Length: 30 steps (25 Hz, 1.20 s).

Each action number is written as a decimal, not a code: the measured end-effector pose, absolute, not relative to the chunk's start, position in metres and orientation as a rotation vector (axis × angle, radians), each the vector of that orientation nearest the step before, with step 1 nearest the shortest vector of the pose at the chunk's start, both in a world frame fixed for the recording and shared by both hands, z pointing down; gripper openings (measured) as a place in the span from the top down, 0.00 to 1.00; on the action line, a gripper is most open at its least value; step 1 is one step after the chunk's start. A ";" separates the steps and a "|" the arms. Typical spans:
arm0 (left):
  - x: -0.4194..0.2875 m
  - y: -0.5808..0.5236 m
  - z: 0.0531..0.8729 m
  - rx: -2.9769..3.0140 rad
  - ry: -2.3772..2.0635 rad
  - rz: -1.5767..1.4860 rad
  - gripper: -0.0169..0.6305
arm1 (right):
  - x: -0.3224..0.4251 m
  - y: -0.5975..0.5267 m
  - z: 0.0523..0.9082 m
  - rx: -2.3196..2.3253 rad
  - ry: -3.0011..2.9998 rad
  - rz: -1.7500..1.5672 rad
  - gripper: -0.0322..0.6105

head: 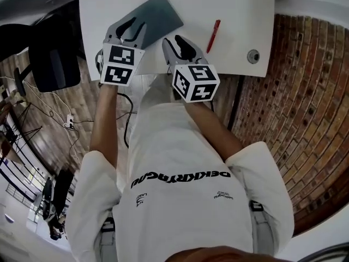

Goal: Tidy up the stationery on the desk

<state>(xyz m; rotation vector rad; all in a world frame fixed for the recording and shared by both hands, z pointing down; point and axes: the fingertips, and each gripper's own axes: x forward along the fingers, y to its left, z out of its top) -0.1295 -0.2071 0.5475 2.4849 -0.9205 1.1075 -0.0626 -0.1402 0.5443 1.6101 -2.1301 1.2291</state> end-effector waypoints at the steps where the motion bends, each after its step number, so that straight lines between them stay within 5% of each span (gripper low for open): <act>1: -0.129 -0.211 0.554 2.494 -0.886 1.138 0.80 | -0.063 -0.142 0.552 1.613 -2.109 1.258 0.73; 12: -0.134 -0.249 0.610 2.401 -0.537 1.250 0.77 | -0.084 -0.144 0.620 1.644 -1.862 1.690 0.69; 30: -0.144 -0.252 0.670 2.226 -0.239 1.309 0.76 | -0.094 -0.150 0.662 1.742 -1.652 1.862 0.69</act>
